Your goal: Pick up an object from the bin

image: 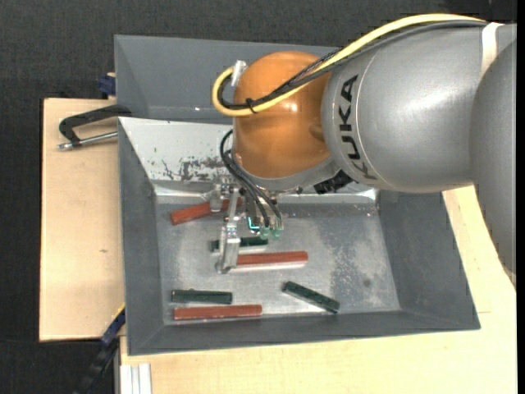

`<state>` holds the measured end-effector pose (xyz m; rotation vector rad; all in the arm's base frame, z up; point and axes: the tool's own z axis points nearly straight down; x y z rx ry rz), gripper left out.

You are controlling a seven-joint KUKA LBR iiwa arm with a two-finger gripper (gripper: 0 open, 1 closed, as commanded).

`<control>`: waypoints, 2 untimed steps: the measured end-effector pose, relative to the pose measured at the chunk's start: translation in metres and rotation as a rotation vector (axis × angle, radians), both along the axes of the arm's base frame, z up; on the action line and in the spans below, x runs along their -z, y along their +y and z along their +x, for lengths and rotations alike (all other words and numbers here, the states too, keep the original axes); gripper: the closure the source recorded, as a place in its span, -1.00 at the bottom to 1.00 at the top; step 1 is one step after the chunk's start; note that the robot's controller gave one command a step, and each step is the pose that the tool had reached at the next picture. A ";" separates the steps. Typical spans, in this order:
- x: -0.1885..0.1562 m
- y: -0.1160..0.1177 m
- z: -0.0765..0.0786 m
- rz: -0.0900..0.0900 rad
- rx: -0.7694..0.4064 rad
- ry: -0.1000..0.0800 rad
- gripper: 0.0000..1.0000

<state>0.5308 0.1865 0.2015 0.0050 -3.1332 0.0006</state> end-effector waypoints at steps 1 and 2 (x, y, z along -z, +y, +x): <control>-0.005 -0.001 0.002 0.002 0.003 -0.009 -1.00; 0.064 -0.040 0.021 0.003 0.026 -0.013 -1.00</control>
Offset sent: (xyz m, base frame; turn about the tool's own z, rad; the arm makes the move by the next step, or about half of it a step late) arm 0.0366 -0.0783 -0.1315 0.0495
